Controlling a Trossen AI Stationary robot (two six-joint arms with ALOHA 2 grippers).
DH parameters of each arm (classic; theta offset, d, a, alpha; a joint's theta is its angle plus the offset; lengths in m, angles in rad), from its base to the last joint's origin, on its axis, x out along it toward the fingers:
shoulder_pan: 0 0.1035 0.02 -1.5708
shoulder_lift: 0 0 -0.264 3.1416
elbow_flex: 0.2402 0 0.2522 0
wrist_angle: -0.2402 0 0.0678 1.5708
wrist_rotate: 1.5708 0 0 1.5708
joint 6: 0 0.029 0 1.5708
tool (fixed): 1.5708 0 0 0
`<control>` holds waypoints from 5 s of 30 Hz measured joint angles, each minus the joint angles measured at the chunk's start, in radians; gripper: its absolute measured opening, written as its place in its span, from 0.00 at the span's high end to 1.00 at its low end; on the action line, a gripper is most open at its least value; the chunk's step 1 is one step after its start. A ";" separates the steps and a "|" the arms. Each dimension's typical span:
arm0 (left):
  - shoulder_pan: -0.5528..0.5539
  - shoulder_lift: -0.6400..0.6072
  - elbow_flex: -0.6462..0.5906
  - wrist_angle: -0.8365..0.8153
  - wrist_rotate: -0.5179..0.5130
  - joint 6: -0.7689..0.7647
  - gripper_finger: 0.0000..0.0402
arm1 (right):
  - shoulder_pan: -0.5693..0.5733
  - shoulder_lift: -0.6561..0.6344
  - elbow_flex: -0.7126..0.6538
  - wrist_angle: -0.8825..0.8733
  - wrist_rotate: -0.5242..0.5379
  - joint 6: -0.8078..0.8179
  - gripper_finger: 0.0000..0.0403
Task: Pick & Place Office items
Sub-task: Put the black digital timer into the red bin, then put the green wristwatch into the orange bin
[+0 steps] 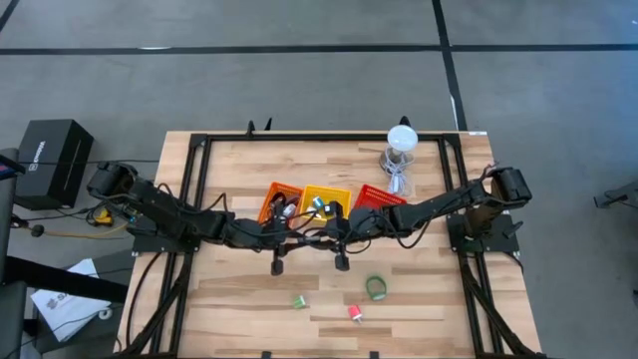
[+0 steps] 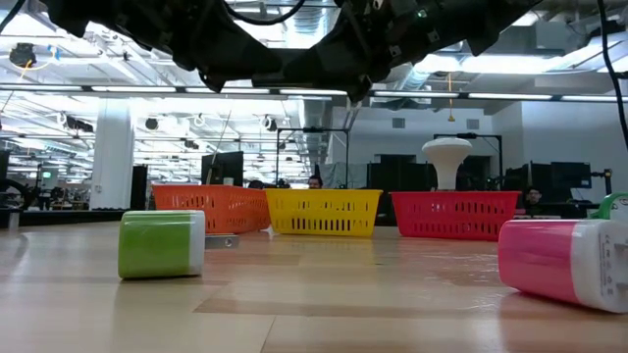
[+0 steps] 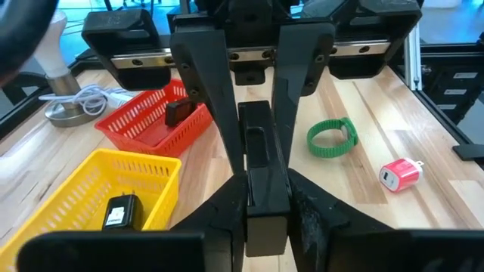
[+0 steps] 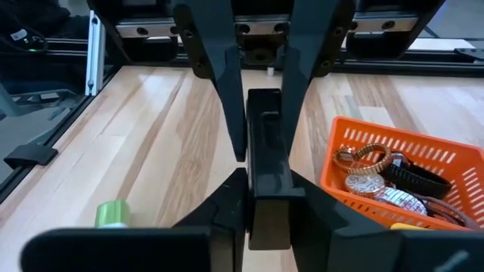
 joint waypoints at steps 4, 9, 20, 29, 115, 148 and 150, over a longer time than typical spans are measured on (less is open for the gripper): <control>0.001 0.000 0.000 0.000 -0.006 0.000 0.82 | 0.000 0.000 0.000 0.001 0.003 0.003 0.84; 0.002 0.000 0.000 0.001 -0.014 0.000 0.79 | 0.000 0.000 0.000 0.000 0.006 0.007 0.84; 0.002 0.001 0.000 -0.003 -0.006 -0.001 0.57 | 0.000 0.000 0.000 -0.080 0.006 0.007 0.84; 0.002 0.001 0.000 -0.006 -0.078 -0.001 0.45 | 0.000 -0.034 0.001 -0.256 0.007 0.065 0.84; 0.000 0.001 -0.008 -0.007 -0.068 -0.057 0.47 | 0.291 0.159 0.319 -1.116 -0.164 1.262 0.57; 0.000 0.001 -0.008 -0.013 -0.068 -0.057 0.47 | 0.276 0.265 0.350 -1.117 -0.245 1.261 0.58; 0.000 0.001 -0.008 -0.013 -0.068 -0.057 0.47 | 0.277 0.265 0.350 -1.117 -0.244 1.261 0.59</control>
